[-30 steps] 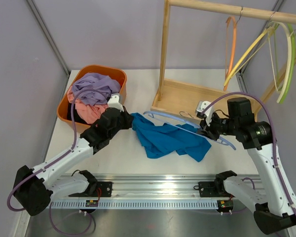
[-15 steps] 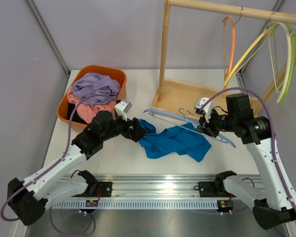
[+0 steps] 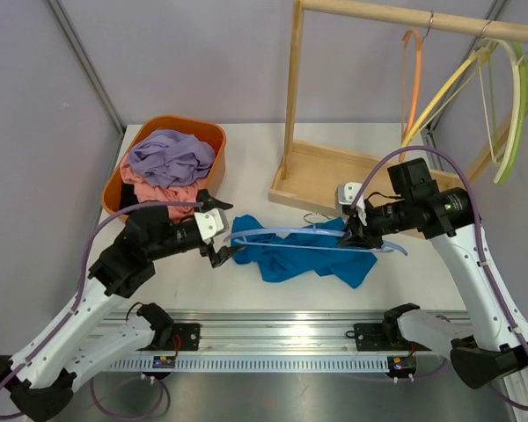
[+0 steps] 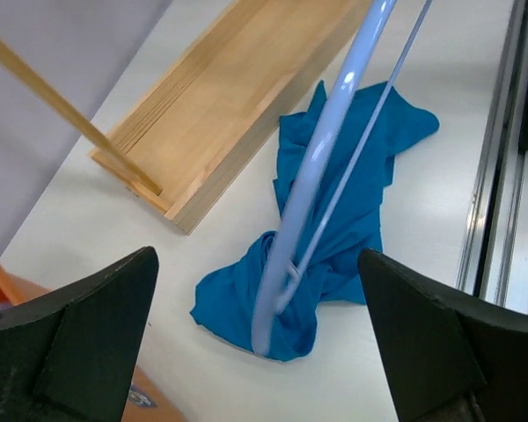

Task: Remove the t-shirt from the hanger
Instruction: Remove the tshirt from the hanger, then pass the hanger from the right arm to the left

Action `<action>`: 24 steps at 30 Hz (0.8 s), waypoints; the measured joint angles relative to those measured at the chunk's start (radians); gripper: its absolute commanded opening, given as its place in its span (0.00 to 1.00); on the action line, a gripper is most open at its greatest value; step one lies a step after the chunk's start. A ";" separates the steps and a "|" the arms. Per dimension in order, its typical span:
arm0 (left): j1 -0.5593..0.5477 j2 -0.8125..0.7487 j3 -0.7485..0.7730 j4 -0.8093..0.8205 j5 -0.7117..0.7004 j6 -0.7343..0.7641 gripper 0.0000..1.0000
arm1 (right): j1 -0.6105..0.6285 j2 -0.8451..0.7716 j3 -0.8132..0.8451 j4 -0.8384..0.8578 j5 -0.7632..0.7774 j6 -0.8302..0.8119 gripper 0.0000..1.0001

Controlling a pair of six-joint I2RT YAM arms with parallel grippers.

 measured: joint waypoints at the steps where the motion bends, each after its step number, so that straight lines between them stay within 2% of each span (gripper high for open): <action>1: 0.000 0.024 0.011 -0.013 0.026 0.028 0.98 | 0.018 0.000 0.005 -0.007 -0.012 -0.016 0.00; 6: 0.000 0.137 0.067 -0.064 0.128 0.101 0.91 | 0.072 0.010 0.007 -0.034 -0.042 -0.062 0.00; 11: 0.000 0.175 0.098 -0.119 0.220 0.128 0.81 | 0.074 0.017 0.007 -0.046 -0.053 -0.082 0.00; 13: 0.000 0.175 0.098 -0.138 0.256 0.127 0.68 | 0.074 0.019 0.007 -0.047 -0.058 -0.087 0.00; 15: 0.000 0.175 0.097 -0.146 0.283 0.124 0.61 | 0.074 0.021 0.007 -0.047 -0.060 -0.091 0.00; 24: 0.000 0.171 0.062 -0.160 0.307 0.143 0.59 | 0.075 0.039 0.018 -0.048 -0.078 -0.098 0.00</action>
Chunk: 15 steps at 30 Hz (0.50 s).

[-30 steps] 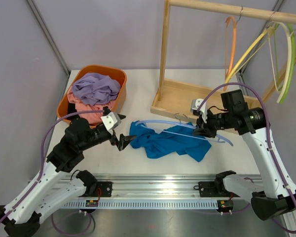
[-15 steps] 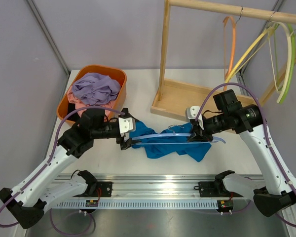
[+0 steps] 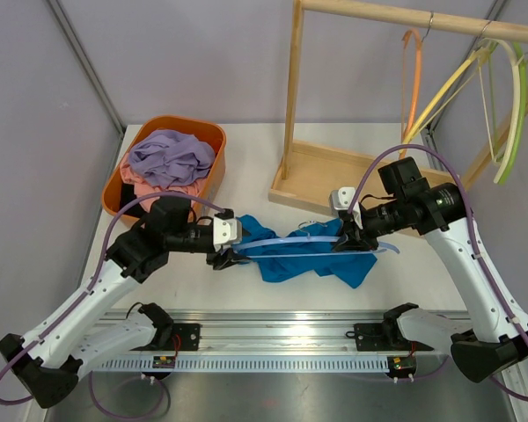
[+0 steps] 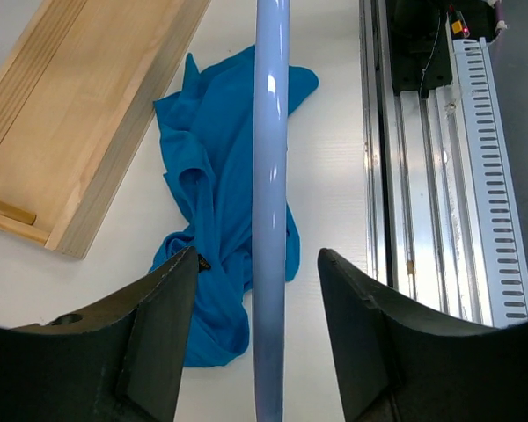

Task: Remove the t-shirt from the hanger
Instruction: Pass the hanger from the right arm to the left

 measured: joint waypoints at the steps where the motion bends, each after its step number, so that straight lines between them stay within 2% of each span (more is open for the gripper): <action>1: 0.000 -0.002 -0.006 -0.001 -0.002 0.004 0.56 | 0.000 0.000 0.000 0.000 0.000 0.000 0.00; 7: 0.000 -0.027 -0.032 -0.005 -0.003 0.018 0.42 | 0.000 0.000 0.000 0.000 0.000 -0.004 0.00; 8: 0.000 -0.030 -0.032 -0.004 -0.003 0.019 0.33 | 0.000 0.001 0.000 0.000 -0.002 -0.004 0.00; 11: 0.000 -0.034 -0.032 -0.003 -0.002 0.029 0.24 | 0.000 0.005 0.000 0.000 -0.007 -0.005 0.00; 14: 0.000 -0.035 -0.033 -0.003 0.000 0.037 0.22 | 0.000 0.009 0.000 0.000 -0.008 -0.005 0.00; 15: 0.000 -0.035 -0.033 -0.003 0.001 0.039 0.09 | 0.000 0.010 0.000 0.000 -0.008 -0.005 0.00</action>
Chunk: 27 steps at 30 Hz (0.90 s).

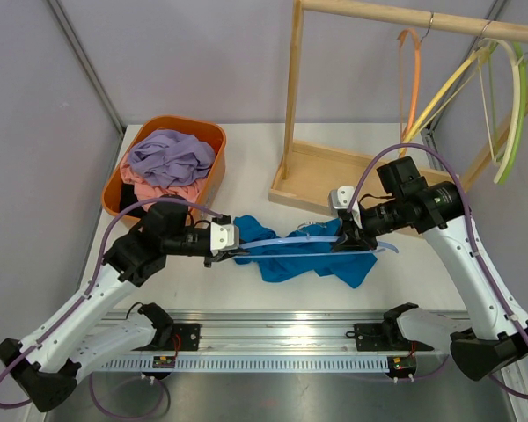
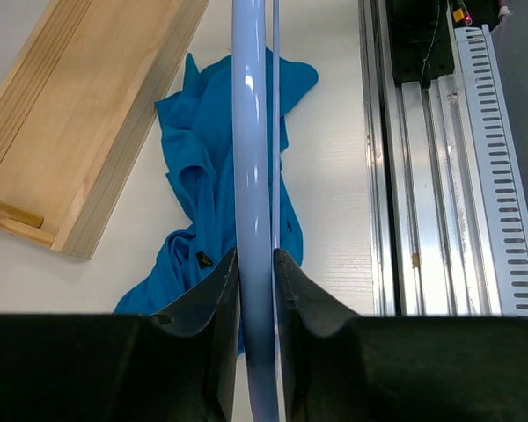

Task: Remove the t-shirt from the hanger
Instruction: Pass the hanger from the right arm to the left

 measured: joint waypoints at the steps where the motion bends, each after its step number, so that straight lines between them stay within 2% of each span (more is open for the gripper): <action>1: 0.000 0.000 0.000 0.000 0.000 -0.002 0.00 | 0.000 0.001 0.000 0.000 -0.002 0.000 0.00; 4: 0.004 -0.003 0.000 0.005 -0.003 -0.002 0.00 | 0.001 0.001 0.000 -0.008 -0.013 0.003 0.00; 7: 0.004 -0.008 0.000 0.005 -0.003 -0.011 0.00 | 0.002 0.001 0.000 -0.005 -0.016 0.022 0.07; 8: 0.004 -0.012 -0.002 0.005 -0.004 -0.019 0.00 | 0.002 0.001 -0.001 0.000 -0.017 0.035 0.11; 9: 0.004 -0.019 -0.004 0.005 -0.005 -0.028 0.00 | 0.002 0.001 -0.002 0.006 -0.020 0.050 0.21; 10: 0.005 -0.030 -0.010 0.005 -0.008 -0.042 0.00 | 0.004 0.000 -0.006 0.019 -0.024 0.070 0.27; 12: 0.005 -0.049 -0.021 0.005 -0.009 -0.070 0.00 | 0.006 -0.004 -0.020 0.050 -0.026 0.118 0.36; 13: 0.005 -0.062 -0.029 0.004 -0.010 -0.090 0.00 | 0.006 -0.006 -0.027 0.072 -0.024 0.145 0.47; 19: 0.003 -0.108 -0.044 -0.039 -0.034 -0.221 0.00 | 0.005 -0.008 -0.027 0.183 0.037 0.304 0.69; 20: 0.003 -0.109 -0.044 -0.049 -0.043 -0.243 0.00 | 0.002 -0.008 -0.018 0.194 0.064 0.329 0.76; 27: 0.002 -0.106 -0.044 -0.117 -0.227 -0.412 0.00 | -0.110 -0.068 0.052 0.303 0.235 0.452 0.81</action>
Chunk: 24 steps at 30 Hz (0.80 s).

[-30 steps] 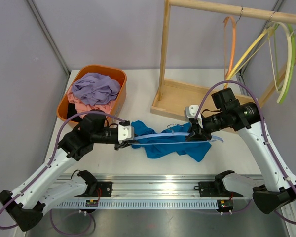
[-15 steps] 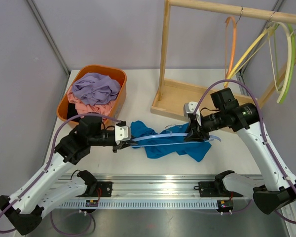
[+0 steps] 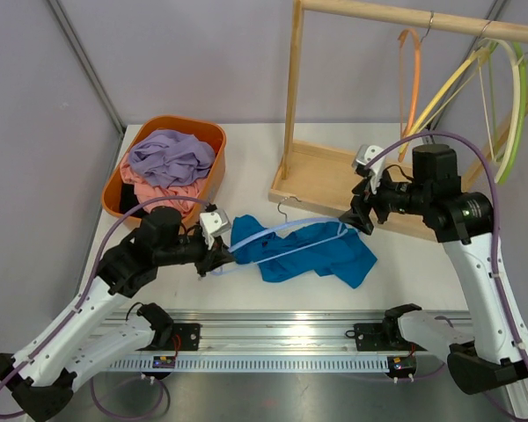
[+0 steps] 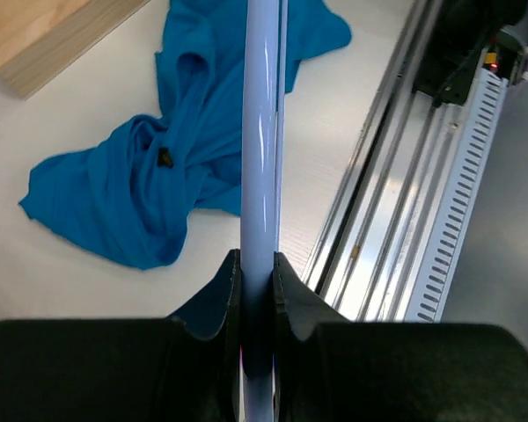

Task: Remove the t-shirt from the hanger
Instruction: Pass the hanger from the right arm to the left, then hang the hanger back to the clothesline with the left arm

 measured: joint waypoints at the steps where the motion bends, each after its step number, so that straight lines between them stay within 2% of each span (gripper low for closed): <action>1: 0.000 0.002 0.000 -0.005 -0.036 -0.024 0.00 | -0.017 -0.018 -0.001 0.013 0.014 0.012 0.81; 6: 0.000 0.035 0.031 0.000 -0.215 -0.143 0.00 | -0.060 -0.110 -0.061 0.067 0.031 0.049 0.81; 10: 0.000 0.115 0.124 0.049 -0.313 -0.210 0.00 | -0.095 -0.172 -0.175 0.088 0.021 0.061 0.81; 17: -0.001 0.373 0.389 0.179 -0.382 -0.267 0.00 | -0.116 -0.211 -0.342 0.098 -0.025 0.060 0.81; 24: -0.044 0.620 0.681 0.235 -0.471 -0.263 0.00 | -0.117 -0.241 -0.405 0.112 -0.103 0.054 0.82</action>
